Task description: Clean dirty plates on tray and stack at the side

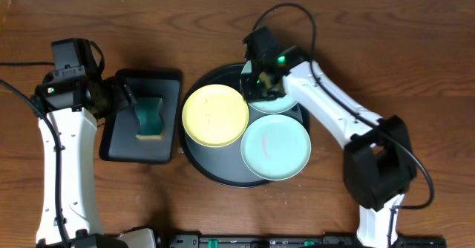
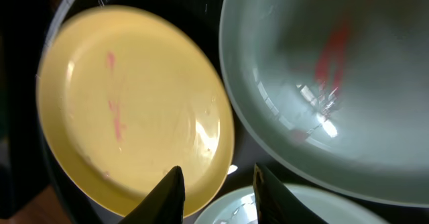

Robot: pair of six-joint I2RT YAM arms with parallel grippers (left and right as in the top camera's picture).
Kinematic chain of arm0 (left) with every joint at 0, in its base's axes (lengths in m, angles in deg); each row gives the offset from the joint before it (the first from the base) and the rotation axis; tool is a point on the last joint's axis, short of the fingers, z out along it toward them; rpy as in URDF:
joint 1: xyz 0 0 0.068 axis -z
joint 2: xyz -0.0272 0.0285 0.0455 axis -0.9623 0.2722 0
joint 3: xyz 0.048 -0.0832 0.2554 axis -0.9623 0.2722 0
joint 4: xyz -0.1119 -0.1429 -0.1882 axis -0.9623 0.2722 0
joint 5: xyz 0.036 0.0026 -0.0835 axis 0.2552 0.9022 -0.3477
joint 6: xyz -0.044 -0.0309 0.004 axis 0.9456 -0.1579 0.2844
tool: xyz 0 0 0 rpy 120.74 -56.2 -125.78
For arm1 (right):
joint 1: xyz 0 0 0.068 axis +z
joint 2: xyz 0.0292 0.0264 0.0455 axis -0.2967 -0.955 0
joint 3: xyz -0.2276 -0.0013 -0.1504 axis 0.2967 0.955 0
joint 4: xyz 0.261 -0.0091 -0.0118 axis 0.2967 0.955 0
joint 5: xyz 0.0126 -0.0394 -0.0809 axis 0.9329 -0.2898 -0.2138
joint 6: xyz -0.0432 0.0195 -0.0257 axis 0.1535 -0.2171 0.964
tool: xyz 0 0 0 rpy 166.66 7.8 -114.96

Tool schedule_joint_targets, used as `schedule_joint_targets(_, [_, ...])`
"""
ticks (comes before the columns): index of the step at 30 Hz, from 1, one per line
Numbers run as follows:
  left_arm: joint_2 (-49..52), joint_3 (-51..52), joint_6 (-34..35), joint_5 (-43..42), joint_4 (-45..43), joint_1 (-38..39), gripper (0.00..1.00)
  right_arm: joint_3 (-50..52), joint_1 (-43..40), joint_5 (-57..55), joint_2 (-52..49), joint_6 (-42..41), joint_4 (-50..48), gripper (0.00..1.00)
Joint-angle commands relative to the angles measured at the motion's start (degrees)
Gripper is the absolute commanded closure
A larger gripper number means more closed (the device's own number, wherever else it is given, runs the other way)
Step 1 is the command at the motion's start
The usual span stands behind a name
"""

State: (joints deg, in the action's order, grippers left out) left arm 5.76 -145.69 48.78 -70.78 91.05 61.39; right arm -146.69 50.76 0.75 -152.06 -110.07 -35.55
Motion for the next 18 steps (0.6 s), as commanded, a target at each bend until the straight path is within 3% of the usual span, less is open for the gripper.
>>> schedule_joint_targets(1, [1.1, -1.1, 1.5, 1.3, 0.5, -0.1, 0.16, -1.0, 1.8, -3.4, -2.8, -2.4, 1.4, 0.68])
schedule_joint_targets(18, [6.0, -1.1, 1.5, 1.3, 0.6, -0.1, 0.16, -0.7, 3.7, -5.6, -7.3, -3.7, 0.5, 0.8])
